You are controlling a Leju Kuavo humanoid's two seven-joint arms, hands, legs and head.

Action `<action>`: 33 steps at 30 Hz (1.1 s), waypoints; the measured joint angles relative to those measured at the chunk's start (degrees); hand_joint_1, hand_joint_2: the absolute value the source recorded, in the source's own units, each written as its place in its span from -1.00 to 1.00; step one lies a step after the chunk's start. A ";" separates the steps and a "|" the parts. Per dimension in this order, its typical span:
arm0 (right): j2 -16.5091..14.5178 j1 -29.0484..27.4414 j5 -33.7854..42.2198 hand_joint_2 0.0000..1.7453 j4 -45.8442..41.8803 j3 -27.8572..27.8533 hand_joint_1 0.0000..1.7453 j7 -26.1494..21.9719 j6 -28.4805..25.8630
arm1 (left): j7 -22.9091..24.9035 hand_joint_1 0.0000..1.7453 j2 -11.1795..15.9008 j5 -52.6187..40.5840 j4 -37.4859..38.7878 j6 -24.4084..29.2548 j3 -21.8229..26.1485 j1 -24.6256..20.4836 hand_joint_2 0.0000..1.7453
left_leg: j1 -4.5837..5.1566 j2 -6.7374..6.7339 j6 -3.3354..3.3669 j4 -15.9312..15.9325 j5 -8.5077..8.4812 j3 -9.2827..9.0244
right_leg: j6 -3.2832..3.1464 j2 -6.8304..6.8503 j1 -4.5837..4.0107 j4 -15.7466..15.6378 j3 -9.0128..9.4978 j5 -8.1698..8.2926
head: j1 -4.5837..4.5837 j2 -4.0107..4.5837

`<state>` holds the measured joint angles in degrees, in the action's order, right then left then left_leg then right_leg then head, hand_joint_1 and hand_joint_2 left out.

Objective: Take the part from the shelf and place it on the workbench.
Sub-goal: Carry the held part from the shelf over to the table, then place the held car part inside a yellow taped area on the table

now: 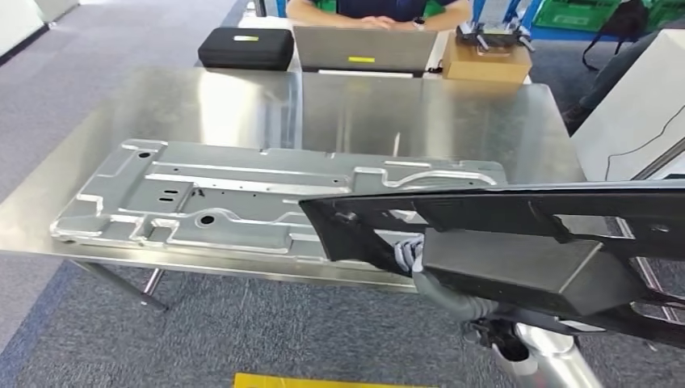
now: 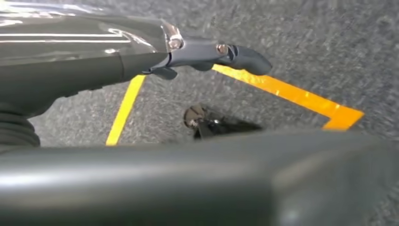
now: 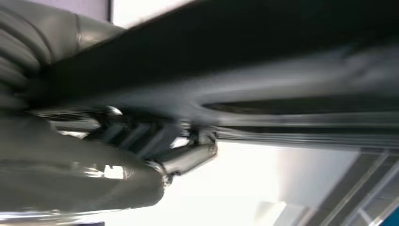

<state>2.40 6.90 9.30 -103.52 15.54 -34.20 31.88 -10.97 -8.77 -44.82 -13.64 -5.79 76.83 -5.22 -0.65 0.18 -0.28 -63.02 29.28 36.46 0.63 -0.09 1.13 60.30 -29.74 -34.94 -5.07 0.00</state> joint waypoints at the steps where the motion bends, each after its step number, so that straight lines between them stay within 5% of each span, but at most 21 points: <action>1: -0.04 0.55 -0.55 1.00 -0.43 -0.24 1.00 0.24 -0.32 | -0.01 -1.00 0.00 -0.16 0.00 0.01 -0.16 0.01 1.00 | 0.05 0.01 0.07 0.62 0.22 -0.14 | 0.06 -0.06 -0.07 0.05 -0.11 -0.01 | 0.03 0.00; 12: -0.62 12.55 -7.90 1.00 2.94 0.00 1.00 5.12 -7.58 | 0.03 -1.00 0.05 -2.57 0.00 -0.38 -2.21 -0.49 1.00 | 0.14 0.05 0.53 1.16 0.97 -0.60 | 0.51 -0.03 -0.06 -1.14 0.61 0.16 | 0.22 0.00; 23: -2.20 29.49 -14.19 1.00 20.99 0.86 1.00 10.50 -14.22 | -0.60 -1.00 0.05 -5.26 0.00 -1.99 -4.75 -0.73 1.00 | -0.03 0.06 0.64 1.22 0.82 -0.88 | 0.75 0.01 -0.26 -1.10 0.79 0.22 | 0.22 0.00; 33: -3.81 36.75 -25.92 1.00 35.64 3.36 1.00 12.68 -22.29 | -0.36 -1.00 -0.02 -5.57 0.00 -1.99 -5.36 -0.79 1.00 | -0.07 0.06 0.63 1.29 0.83 -0.87 | 0.74 0.02 -0.30 -1.10 0.74 0.20 | 0.22 0.00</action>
<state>-1.41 43.64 -16.62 -67.87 18.89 -21.52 9.59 -11.33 -8.79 -50.40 -13.64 -7.78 71.47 -6.00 -0.72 0.24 0.35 -61.73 30.11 35.59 1.37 -0.07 0.83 59.21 -29.00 -34.74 -4.85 0.00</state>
